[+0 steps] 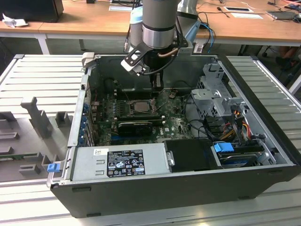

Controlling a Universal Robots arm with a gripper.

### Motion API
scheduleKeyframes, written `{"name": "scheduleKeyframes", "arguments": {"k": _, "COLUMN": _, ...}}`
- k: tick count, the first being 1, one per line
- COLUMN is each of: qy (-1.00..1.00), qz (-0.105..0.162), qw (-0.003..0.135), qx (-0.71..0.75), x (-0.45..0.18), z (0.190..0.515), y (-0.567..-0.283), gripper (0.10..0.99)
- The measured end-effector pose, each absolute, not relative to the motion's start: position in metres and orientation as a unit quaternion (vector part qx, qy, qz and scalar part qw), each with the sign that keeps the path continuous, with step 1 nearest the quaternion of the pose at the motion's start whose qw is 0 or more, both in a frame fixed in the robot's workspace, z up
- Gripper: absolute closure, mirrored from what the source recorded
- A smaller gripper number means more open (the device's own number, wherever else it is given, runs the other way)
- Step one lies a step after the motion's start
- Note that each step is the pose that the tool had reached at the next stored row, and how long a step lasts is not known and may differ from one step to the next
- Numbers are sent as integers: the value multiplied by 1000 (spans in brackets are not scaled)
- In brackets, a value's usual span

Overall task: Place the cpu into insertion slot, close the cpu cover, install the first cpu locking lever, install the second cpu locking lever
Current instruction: 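Close the cpu cover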

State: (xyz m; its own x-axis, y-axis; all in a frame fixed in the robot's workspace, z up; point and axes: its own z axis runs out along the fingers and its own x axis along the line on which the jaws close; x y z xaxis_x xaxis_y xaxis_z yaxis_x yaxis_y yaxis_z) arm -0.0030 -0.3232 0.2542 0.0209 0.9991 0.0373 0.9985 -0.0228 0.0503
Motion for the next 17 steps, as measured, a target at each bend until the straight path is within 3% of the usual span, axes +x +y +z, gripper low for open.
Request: {"name": "scheduleKeyframes", "arguments": {"k": 17, "qy": 699, "qz": 31, "qw": 5, "qx": 714, "x": 3, "z": 259, "y": -323, "gripper": 980}}
